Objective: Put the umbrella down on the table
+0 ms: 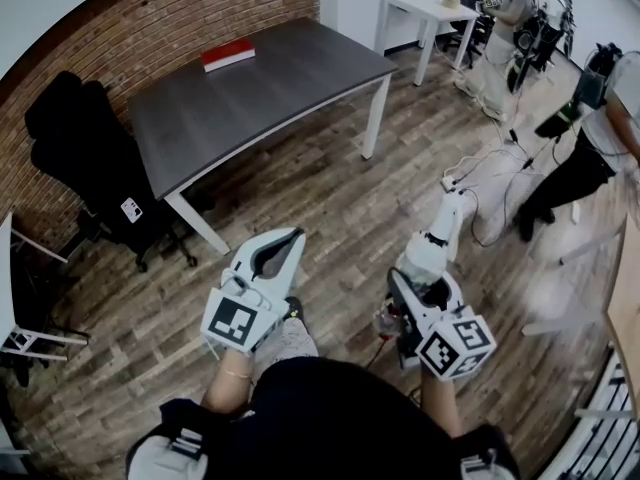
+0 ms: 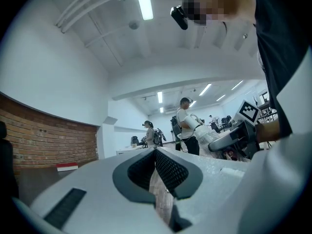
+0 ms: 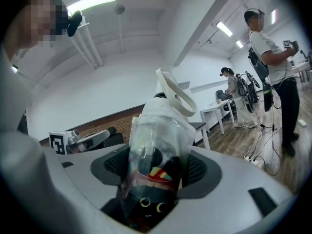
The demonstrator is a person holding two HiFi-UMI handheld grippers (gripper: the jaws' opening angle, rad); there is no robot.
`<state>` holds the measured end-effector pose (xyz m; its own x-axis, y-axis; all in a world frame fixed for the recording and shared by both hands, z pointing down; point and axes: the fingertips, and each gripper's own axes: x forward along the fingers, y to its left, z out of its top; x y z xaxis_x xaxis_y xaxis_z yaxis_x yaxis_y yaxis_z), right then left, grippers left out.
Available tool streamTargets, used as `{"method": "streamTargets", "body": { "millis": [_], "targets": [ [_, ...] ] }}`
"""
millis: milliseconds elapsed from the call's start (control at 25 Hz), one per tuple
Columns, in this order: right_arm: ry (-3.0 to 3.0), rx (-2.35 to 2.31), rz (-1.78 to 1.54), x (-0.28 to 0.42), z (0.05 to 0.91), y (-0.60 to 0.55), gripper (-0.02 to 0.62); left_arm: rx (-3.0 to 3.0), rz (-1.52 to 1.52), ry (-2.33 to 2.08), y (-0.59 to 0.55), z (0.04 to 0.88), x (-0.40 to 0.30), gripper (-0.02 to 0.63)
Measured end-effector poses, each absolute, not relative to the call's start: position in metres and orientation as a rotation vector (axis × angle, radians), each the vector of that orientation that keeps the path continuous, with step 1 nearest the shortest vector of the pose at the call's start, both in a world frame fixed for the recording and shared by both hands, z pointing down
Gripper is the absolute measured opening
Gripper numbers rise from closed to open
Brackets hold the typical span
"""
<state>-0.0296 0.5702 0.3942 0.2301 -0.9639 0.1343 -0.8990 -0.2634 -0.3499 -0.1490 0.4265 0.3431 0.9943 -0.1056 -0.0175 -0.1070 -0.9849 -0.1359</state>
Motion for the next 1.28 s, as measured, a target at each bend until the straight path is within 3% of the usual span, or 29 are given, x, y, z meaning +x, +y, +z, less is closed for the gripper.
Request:
{"method": "streamTargets", "body": {
  "millis": [1280],
  "targets": [
    [1.756, -2.333, -0.515, 0.034, 0.378, 0.333, 0.288, -3.069, -0.022, 0.131, 0.180, 0.352, -0.081, 0.003]
  ]
}}
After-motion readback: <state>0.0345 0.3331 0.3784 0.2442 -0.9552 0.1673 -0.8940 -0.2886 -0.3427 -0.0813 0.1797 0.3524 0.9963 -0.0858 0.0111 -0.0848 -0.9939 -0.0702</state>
